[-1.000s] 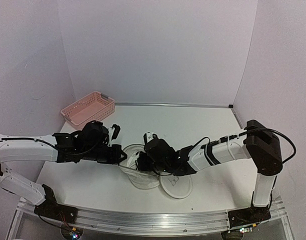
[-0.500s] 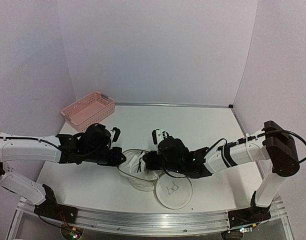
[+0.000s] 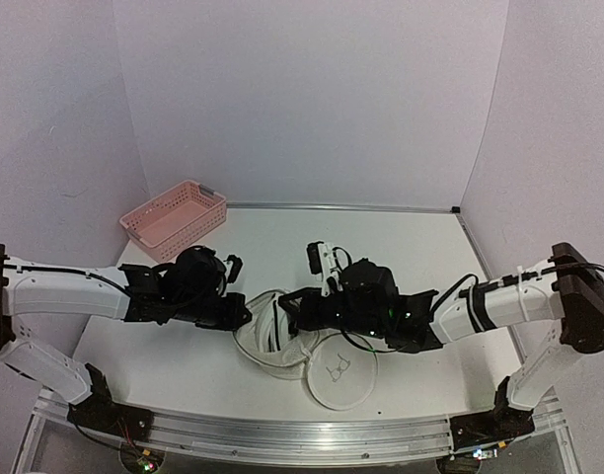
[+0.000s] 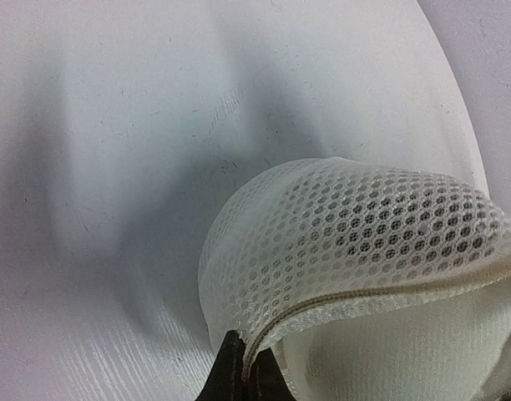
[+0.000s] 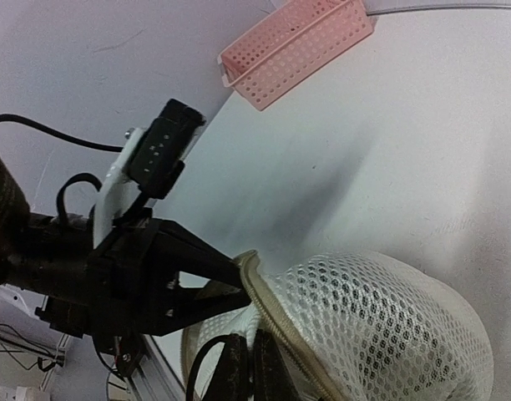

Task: Unzip the laundry bag and remove the bra
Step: Pick up the bra from the laundry bag.

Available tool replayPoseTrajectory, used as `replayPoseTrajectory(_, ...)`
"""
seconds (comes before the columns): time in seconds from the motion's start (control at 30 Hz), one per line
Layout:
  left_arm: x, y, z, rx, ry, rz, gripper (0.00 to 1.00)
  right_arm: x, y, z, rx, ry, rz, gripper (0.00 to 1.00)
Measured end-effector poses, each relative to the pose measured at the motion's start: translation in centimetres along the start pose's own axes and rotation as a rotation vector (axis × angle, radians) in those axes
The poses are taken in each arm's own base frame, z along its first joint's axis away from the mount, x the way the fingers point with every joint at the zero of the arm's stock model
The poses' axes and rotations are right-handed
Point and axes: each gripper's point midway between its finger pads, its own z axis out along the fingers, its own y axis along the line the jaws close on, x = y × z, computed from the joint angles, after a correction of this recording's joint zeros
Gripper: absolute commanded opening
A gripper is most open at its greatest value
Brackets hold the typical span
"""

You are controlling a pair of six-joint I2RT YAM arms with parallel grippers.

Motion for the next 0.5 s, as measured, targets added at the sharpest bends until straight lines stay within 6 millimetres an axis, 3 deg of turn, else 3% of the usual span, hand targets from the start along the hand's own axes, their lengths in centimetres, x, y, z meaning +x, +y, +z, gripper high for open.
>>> replayPoseTrajectory(0.5,0.3,-0.2,0.6,0.001,0.023,0.008,0.0,-4.2,6.0,-3.6,-0.253,-0.106,0.02,0.0)
